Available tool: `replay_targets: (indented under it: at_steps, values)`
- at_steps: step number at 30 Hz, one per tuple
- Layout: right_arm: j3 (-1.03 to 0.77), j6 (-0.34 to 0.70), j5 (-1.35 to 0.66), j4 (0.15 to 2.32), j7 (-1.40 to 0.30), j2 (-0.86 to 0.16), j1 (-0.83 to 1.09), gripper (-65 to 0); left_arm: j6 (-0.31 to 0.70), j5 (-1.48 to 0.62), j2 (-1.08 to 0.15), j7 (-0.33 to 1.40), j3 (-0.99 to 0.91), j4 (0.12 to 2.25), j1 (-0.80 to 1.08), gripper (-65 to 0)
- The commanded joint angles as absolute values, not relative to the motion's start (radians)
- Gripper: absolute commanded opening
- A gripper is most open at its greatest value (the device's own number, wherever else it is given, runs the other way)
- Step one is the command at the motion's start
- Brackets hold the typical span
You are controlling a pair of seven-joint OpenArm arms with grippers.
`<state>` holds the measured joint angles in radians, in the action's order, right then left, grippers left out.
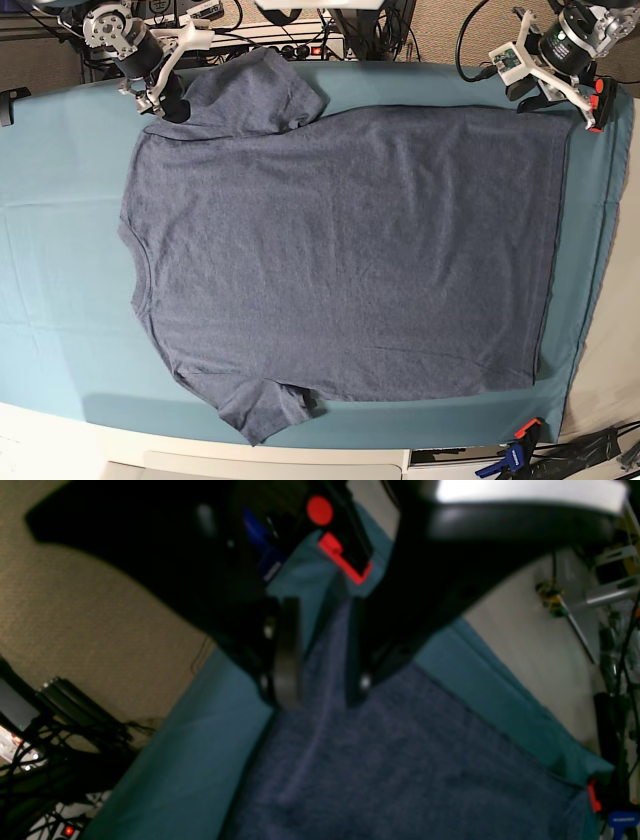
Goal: Fold the T-shirt properly
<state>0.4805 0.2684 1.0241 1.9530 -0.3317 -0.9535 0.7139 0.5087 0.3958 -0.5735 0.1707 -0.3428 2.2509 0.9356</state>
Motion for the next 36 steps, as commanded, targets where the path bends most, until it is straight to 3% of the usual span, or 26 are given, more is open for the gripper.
replay_targets:
  at_steps: [1,8,23,27,32,36]
  values:
    - [0.498,0.409,0.958,1.935,-0.245,-0.959,0.739,-32.0,0.495,0.389,-0.582,0.157,-0.349,2.265,0.945,-48.4]
    - [0.498,0.525,0.959,1.937,-0.174,-0.959,0.74,-32.0,0.495,0.389,-0.582,0.157,-0.349,2.265,0.944,-48.4]
    - [0.498,0.532,0.966,1.983,-0.232,-0.964,0.781,-34.6,0.495,0.336,-0.582,0.159,-0.349,2.258,0.913,-48.4]
    - [0.498,0.585,0.966,1.983,-0.231,-0.965,0.781,-34.6,0.495,0.336,-0.582,0.159,-0.349,2.258,0.913,-48.4]
    - [0.498,0.572,0.966,1.983,-0.231,-0.964,0.781,-34.6,0.495,0.336,-0.582,0.159,-0.349,2.258,0.912,-48.4]
    - [0.498,0.499,0.966,1.983,-0.239,-0.955,0.781,-34.6,0.494,0.325,-0.582,0.159,-0.349,2.258,0.91,-48.4]
